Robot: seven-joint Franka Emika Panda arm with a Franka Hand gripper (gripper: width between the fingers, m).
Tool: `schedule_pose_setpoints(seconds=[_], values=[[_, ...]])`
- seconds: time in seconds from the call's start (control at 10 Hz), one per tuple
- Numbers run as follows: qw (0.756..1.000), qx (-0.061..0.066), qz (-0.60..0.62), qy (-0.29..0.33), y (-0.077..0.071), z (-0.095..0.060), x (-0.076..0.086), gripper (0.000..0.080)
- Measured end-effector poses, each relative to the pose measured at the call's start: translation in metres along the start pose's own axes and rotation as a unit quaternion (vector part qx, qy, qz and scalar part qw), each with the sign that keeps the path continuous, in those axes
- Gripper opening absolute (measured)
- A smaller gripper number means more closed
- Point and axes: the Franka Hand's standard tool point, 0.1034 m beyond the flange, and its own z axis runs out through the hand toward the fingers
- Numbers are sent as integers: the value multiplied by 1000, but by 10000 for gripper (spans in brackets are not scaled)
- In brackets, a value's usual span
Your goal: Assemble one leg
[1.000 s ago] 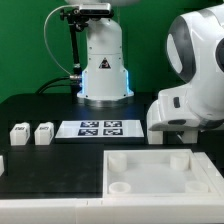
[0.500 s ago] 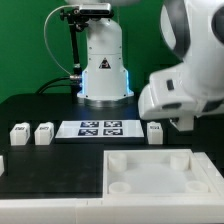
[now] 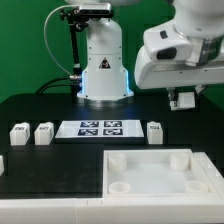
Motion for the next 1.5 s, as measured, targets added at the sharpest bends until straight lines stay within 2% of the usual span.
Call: schedule_pose_setpoints(seconds=[0.1,0.2,0.3,0.4,0.5,0.6,0.7,0.8,0.9,1.0,1.1,1.2,1.3,1.4,1.5], values=[[999,7,-16,37,3,18,18,292],[998,11,-31,55,12,8,42,292],[992,8,-49,118,31,-40,61,292],[986,5,-45,161,39,-69,69,292],[975,-1,-39,220,30,-91,85,292],[957,2,-45,287,30,-91,89,292],[945,1,-43,325,34,-82,83,292],[934,1,-43,355,34,-83,83,292],[907,2,-44,419,35,-90,87,292],[888,0,-47,457,38,-86,86,292],[888,-11,-58,455,45,-88,94,292],[892,-19,-63,448,55,-110,112,292],[882,-23,-63,466,62,-134,133,292],[874,-26,-66,481,66,-133,151,292],[868,-27,-67,492,67,-124,163,292]])
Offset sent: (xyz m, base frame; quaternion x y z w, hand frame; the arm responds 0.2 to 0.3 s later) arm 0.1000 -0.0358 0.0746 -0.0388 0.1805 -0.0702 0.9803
